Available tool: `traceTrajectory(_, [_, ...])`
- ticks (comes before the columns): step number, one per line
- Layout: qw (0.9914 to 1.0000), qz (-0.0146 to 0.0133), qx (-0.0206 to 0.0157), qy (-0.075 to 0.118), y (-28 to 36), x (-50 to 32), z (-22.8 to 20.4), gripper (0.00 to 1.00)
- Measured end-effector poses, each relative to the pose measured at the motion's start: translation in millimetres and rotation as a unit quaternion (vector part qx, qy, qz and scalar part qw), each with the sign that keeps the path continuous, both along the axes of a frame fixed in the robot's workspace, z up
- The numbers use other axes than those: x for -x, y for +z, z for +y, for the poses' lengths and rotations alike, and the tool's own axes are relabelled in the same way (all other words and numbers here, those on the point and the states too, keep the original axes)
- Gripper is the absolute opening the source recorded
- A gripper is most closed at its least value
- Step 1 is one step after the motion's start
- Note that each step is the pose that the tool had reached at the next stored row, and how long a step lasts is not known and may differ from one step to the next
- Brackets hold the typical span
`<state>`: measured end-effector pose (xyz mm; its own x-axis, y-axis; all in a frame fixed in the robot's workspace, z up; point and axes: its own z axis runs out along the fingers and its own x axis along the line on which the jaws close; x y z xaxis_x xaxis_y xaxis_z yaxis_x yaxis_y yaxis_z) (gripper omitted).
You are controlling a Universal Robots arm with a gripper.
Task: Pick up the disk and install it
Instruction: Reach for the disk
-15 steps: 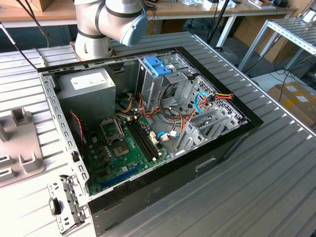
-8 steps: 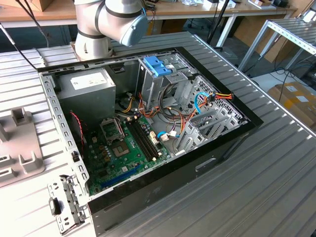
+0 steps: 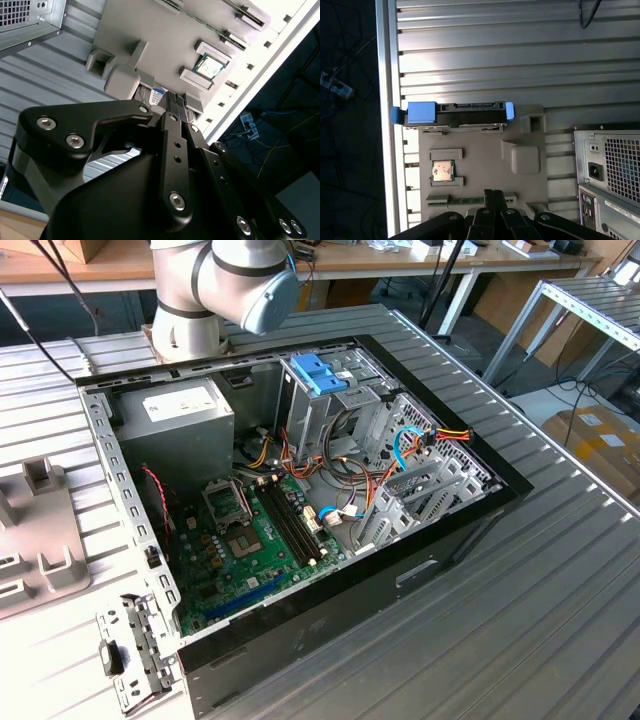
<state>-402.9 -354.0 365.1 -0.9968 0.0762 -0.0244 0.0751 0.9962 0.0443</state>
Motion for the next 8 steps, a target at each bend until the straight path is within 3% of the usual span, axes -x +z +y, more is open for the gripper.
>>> traceTrajectory(8, [1.0, 0.0, 0.0, 0.0, -2.5, 5.1, 5.3, 0.11])
